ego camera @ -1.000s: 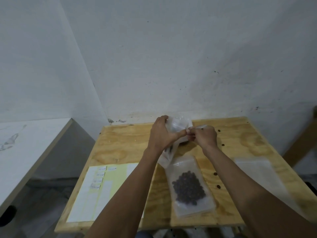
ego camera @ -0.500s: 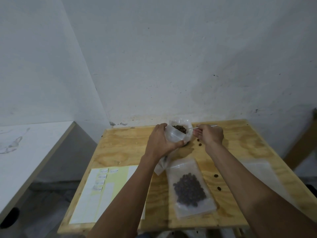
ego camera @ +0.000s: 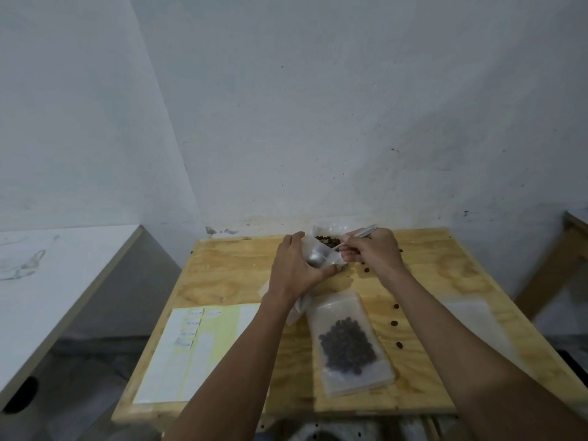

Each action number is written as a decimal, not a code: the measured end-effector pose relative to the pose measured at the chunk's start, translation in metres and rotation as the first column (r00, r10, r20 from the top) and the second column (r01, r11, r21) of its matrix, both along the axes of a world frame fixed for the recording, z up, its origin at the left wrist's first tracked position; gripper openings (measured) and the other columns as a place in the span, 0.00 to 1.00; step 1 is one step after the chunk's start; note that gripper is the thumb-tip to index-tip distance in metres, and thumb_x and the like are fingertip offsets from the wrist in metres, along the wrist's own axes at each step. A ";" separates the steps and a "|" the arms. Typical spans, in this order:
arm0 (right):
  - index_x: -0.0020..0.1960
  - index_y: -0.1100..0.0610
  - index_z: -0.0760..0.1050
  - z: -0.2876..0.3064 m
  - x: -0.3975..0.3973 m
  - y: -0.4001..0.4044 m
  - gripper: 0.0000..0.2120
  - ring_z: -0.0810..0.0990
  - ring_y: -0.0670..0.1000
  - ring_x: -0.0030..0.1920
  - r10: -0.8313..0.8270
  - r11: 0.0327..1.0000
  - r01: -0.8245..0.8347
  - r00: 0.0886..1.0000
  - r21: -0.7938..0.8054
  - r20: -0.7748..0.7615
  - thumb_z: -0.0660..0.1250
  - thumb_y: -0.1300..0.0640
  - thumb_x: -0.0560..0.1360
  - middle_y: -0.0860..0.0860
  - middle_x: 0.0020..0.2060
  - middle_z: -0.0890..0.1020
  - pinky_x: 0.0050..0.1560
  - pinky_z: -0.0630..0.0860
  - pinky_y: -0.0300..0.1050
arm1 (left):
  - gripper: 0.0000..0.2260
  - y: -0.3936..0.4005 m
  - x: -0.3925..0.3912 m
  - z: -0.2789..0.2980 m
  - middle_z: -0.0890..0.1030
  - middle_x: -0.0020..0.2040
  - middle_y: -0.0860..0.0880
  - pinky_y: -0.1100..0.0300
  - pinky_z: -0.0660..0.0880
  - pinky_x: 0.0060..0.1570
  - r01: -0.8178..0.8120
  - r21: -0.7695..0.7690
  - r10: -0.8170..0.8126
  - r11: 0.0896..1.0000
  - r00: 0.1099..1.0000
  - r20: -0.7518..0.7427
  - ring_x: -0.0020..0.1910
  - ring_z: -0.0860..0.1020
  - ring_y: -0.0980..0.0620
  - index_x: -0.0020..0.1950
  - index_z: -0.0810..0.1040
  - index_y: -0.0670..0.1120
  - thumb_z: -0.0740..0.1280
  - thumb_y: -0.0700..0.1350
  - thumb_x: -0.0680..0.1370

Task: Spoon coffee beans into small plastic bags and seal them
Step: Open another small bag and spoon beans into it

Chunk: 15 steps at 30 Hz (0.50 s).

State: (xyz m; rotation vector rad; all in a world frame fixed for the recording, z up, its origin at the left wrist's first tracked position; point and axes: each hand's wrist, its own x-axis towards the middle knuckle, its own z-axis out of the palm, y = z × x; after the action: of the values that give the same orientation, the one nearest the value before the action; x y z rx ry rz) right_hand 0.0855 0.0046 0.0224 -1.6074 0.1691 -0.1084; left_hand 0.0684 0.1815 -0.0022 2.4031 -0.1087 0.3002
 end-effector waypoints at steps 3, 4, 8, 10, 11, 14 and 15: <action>0.47 0.66 0.83 0.001 0.000 0.001 0.03 0.86 0.54 0.35 -0.108 0.990 0.103 0.993 0.100 0.050 0.72 0.65 0.76 0.60 0.36 0.86 0.39 0.85 0.45 | 0.54 0.003 0.000 0.002 0.77 0.63 0.45 0.57 0.69 0.59 0.007 0.024 -0.007 1.000 1.000 0.025 0.63 0.73 0.46 0.71 0.71 0.40 0.63 0.78 0.58; 0.48 0.65 0.83 0.001 0.001 0.000 0.03 0.86 0.53 0.34 -0.162 0.979 0.153 0.985 0.135 0.060 0.72 0.65 0.76 0.59 0.36 0.86 0.38 0.84 0.43 | 0.53 0.004 0.001 0.003 0.77 0.62 0.45 0.57 0.69 0.58 0.008 0.030 -0.009 1.000 0.999 0.036 0.62 0.74 0.46 0.70 0.72 0.39 0.62 0.78 0.58; 0.47 0.61 0.83 -0.012 0.012 -0.005 0.02 0.87 0.52 0.35 -0.355 0.924 0.349 0.935 0.154 0.012 0.72 0.64 0.76 0.56 0.36 0.86 0.43 0.84 0.46 | 0.52 0.009 0.004 0.003 0.77 0.64 0.45 0.57 0.68 0.59 0.016 0.004 -0.016 1.000 1.000 0.025 0.64 0.72 0.46 0.71 0.71 0.40 0.62 0.76 0.58; 0.49 0.63 0.84 -0.020 0.017 -0.005 0.03 0.86 0.48 0.33 -0.386 0.914 0.385 0.922 0.126 -0.019 0.71 0.64 0.76 0.54 0.33 0.85 0.40 0.83 0.44 | 0.50 0.008 0.007 0.002 0.76 0.65 0.46 0.58 0.67 0.58 0.030 -0.025 -0.030 0.999 0.999 -0.009 0.65 0.72 0.46 0.71 0.71 0.40 0.66 0.74 0.60; 0.49 0.64 0.84 -0.024 0.020 -0.003 0.04 0.84 0.44 0.29 -0.397 0.913 0.397 0.918 0.099 -0.020 0.71 0.64 0.76 0.52 0.32 0.84 0.35 0.80 0.40 | 0.48 0.007 0.010 0.001 0.76 0.65 0.46 0.58 0.67 0.58 0.034 -0.040 -0.036 0.999 0.999 -0.030 0.66 0.72 0.46 0.72 0.71 0.41 0.70 0.72 0.62; 0.49 0.64 0.85 -0.031 0.024 0.003 0.04 0.79 0.36 0.24 -0.416 0.909 0.415 0.909 0.032 0.016 0.72 0.63 0.77 0.52 0.33 0.83 0.26 0.72 0.30 | 0.43 0.004 0.020 -0.002 0.76 0.67 0.45 0.55 0.70 0.59 0.035 -0.076 -0.041 0.996 0.996 -0.075 0.66 0.73 0.46 0.72 0.70 0.43 0.77 0.67 0.66; 0.49 0.63 0.85 -0.033 0.025 0.005 0.04 0.79 0.36 0.24 -0.411 0.912 0.411 0.911 0.018 0.021 0.73 0.63 0.77 0.52 0.33 0.83 0.26 0.72 0.29 | 0.43 0.003 0.023 -0.003 0.76 0.67 0.45 0.54 0.73 0.59 0.032 -0.099 -0.042 0.995 0.994 -0.097 0.66 0.74 0.46 0.73 0.70 0.44 0.77 0.67 0.66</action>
State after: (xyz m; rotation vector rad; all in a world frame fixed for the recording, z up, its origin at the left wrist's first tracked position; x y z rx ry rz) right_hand 0.1105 0.0092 -0.0110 -1.5362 0.4887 -0.4524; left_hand 0.0913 0.1842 -0.0050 2.3121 -0.0913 0.1653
